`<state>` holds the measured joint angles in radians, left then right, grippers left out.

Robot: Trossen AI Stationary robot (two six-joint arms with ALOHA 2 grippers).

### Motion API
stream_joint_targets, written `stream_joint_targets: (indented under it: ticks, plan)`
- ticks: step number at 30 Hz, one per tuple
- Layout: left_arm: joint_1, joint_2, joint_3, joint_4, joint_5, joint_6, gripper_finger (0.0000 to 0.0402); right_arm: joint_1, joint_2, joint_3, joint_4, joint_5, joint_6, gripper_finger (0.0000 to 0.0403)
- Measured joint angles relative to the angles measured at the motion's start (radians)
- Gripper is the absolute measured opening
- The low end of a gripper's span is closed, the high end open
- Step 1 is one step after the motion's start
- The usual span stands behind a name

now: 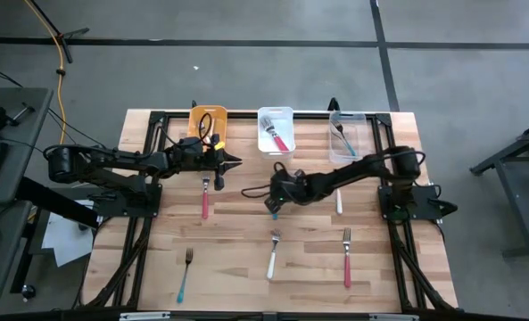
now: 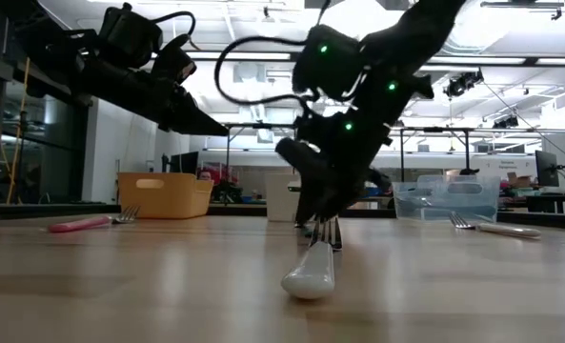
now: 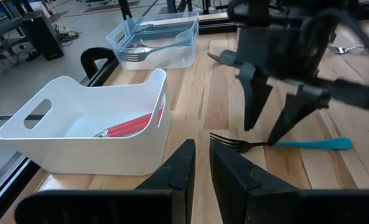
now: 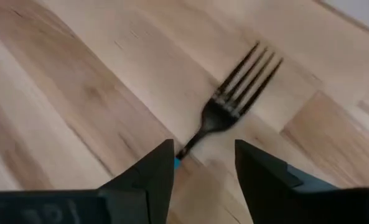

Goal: Sort silverware by color (type)
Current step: Put the top blue fork into the transparent bin

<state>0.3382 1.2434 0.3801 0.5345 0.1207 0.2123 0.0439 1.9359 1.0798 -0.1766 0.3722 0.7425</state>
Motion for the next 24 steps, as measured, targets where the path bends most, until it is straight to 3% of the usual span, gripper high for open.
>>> stream_joint_targets:
  ticks: [8, 16, 24]
  plan:
    - [0.000, 0.000, 0.000, -0.012, 0.000, 0.000, 0.0039, -0.027, 0.055, 0.045, -0.013, -0.023, -0.008, 0.0107]
    - [0.000, 0.000, 0.000, -0.013, 0.000, 0.001, 0.0039, -0.030, 0.042, 0.044, -0.075, -0.055, -0.095, 0.0010]
    - [0.000, 0.000, 0.000, -0.013, 0.000, 0.001, 0.0039, -0.061, -0.050, 0.034, -0.202, -0.131, -0.180, 0.0009]
